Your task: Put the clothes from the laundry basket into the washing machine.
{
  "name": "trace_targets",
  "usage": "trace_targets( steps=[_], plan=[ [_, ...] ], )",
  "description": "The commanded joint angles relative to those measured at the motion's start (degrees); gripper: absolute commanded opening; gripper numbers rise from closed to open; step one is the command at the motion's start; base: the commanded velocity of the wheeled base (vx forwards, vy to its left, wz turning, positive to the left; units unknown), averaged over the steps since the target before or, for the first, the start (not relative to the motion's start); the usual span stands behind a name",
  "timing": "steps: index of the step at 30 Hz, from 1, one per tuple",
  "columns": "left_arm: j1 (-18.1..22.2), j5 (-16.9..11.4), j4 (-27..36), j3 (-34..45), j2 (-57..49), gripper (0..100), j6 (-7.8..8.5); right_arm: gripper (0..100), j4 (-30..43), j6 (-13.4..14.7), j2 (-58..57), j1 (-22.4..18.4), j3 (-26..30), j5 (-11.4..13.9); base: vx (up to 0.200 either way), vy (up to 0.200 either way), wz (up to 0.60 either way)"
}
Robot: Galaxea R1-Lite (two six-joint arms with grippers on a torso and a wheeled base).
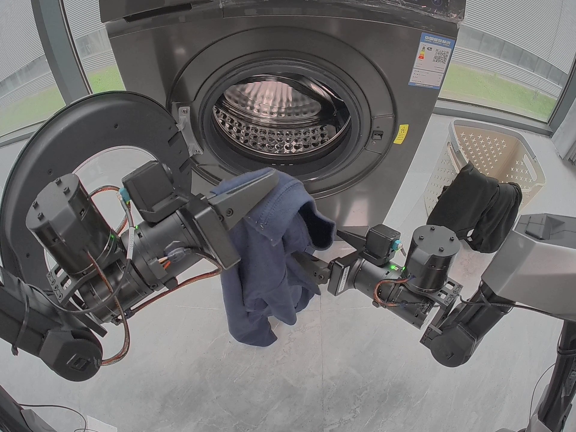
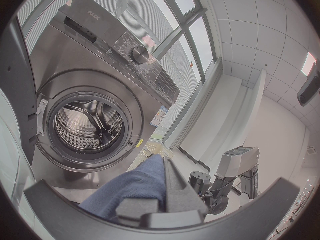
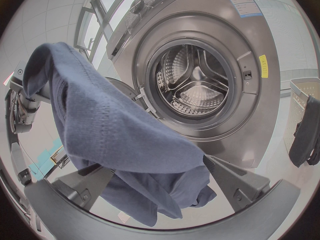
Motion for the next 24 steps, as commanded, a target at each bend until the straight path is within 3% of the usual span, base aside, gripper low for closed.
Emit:
trace_targets(
  steps=[1,8,12,24],
  plan=[
    [0.13,0.07,0.1,-0.07,0.06,0,-0.01,100,-0.06,-0.16,-0.39,-1.81,1.43,-0.05,0.0,0.0,0.0],
    [0.04,0.07,0.1,-0.07,-0.03,0,-0.01,100,-0.06,-0.69,-2.5,-5.85,6.35,0.21,0.0,0.0,0.0],
    [-0.05,0.07,0.1,0.02,-0.12,0,-0.01,100,-0.06,-1.04,-2.24,-6.73,6.35,0.21,0.0,0.0,0.0],
    [-0.05,0.07,-0.08,0.2,-0.03,0,-0.01,100,-0.06,-1.13,1.37,-3.48,2.92,0.65,0.0,0.0,0.0]
  ],
)
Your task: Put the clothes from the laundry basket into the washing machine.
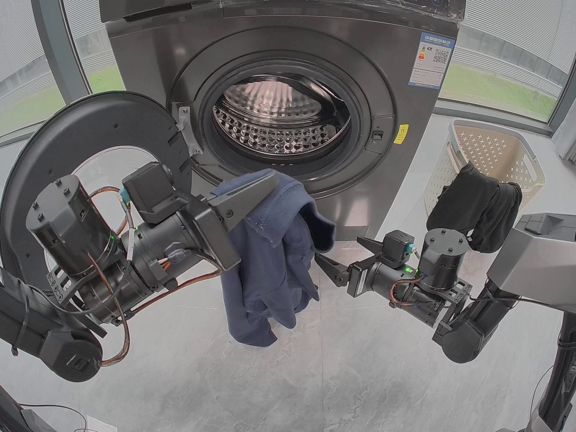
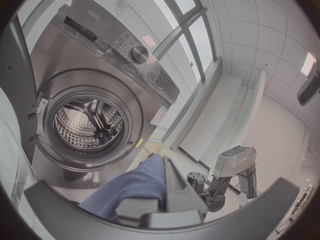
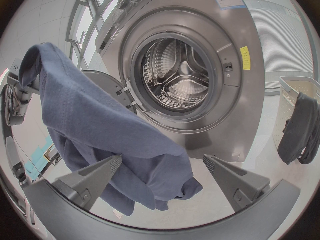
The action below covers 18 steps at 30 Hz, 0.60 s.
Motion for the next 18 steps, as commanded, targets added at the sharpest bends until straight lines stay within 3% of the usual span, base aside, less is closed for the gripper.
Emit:
trace_targets(
  steps=[1,6,18],
  plan=[
    [-0.01,0.01,-0.02,0.07,0.02,0,-0.04,100,-0.01,-0.14,1.29,1.31,-1.24,0.39,0.0,0.0,0.0],
    [-0.01,0.01,-0.02,0.07,-0.07,0,-0.04,100,0.07,-0.14,2.17,1.31,-6.6,0.48,0.0,0.0,0.0],
    [-0.01,0.01,-0.02,0.07,0.02,0,-0.04,100,-0.63,-0.49,2.34,1.93,-8.8,1.97,0.0,0.0,0.0]
  ],
)
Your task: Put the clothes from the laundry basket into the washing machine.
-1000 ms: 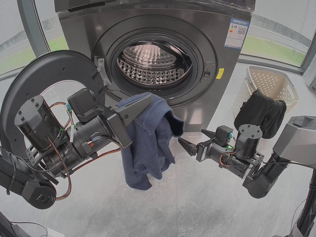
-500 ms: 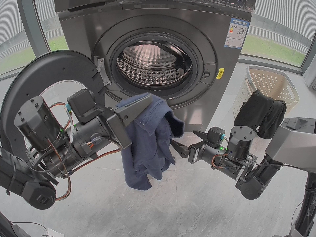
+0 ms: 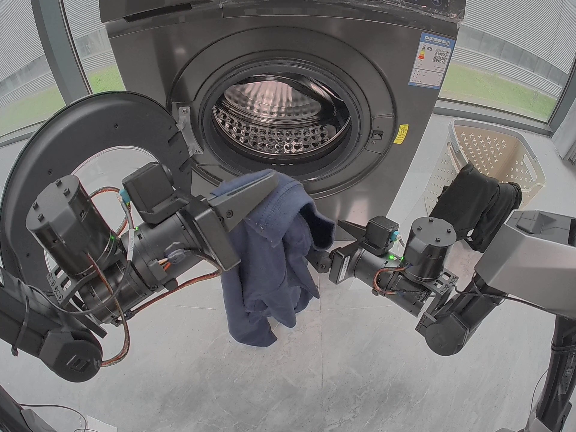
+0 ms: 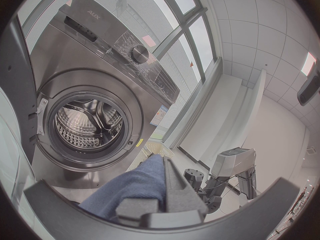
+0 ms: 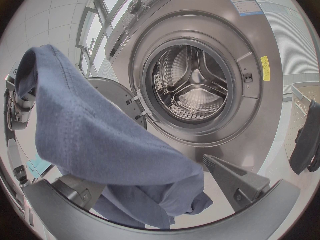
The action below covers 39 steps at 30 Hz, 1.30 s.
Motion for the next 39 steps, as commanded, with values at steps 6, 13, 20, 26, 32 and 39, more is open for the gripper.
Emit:
trace_targets(
  steps=[6,13,20,26,32,39],
  plan=[
    [0.25,-0.01,-0.02,0.28,0.55,0,-0.04,0,-1.46,0.08,-1.06,0.35,-1.5,-0.08,0.0,0.0,0.0],
    [0.43,-0.01,-0.02,0.63,3.01,0,-0.3,0,-1.73,-0.18,-6.51,0.35,2.72,0.01,0.0,0.0,0.0],
    [0.52,-0.28,-0.02,0.11,6.7,0,-2.14,0,-1.81,-0.09,-17.49,1.76,12.91,0.1,0.0,0.0,0.0],
    [0.61,-0.8,-0.02,-0.16,8.63,100,-3.02,0,-1.99,0.17,-21.1,3.69,17.22,0.19,0.0,0.0,0.0],
    [0.69,-0.01,-0.19,0.63,11.97,100,-4.08,0,-2.52,0.52,-22.68,6.41,15.9,-0.25,0.0,0.0,0.0],
    [0.61,-0.1,-0.28,3.36,13.47,100,-3.81,0,-2.17,0.7,-22.41,6.59,11.07,-0.69,0.0,0.0,0.0]
  ],
)
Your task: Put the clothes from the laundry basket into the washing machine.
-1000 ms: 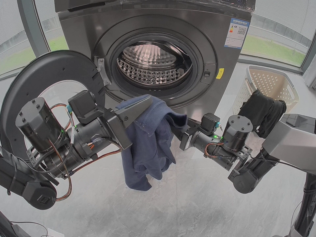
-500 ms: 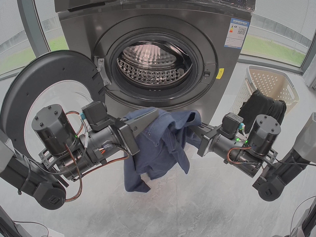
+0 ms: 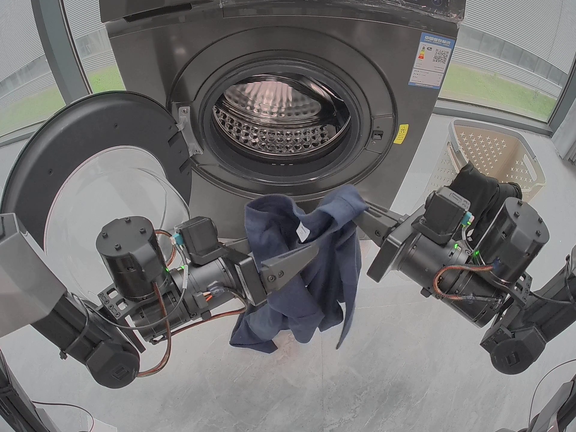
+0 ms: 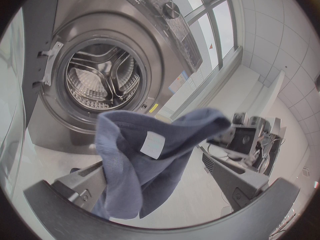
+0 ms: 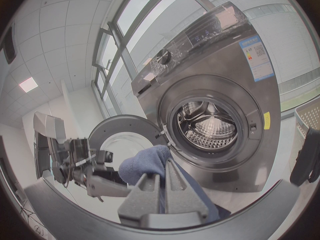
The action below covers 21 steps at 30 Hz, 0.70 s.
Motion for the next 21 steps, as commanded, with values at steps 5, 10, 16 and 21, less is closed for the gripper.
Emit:
trace_targets(
  steps=[5,10,16,21],
  plan=[
    [0.02,-0.04,-2.11,3.65,3.37,100,0.51,0,0.17,0.32,-0.25,0.13,-3.74,-0.16,0.0,0.0,0.0],
    [0.02,0.05,-5.09,4.88,5.75,100,0.6,0,0.34,0.32,-0.07,-0.31,-4.62,-0.51,0.0,0.0,0.0],
    [-0.24,0.05,-7.29,5.32,7.94,100,0.69,0,0.52,0.4,0.02,-0.31,-5.76,-1.21,0.0,0.0,0.0],
    [-0.68,-0.04,-9.22,6.03,10.14,100,0.77,0,0.43,0.84,0.63,-0.66,-6.46,-1.57,0.0,0.0,0.0]
  ],
)
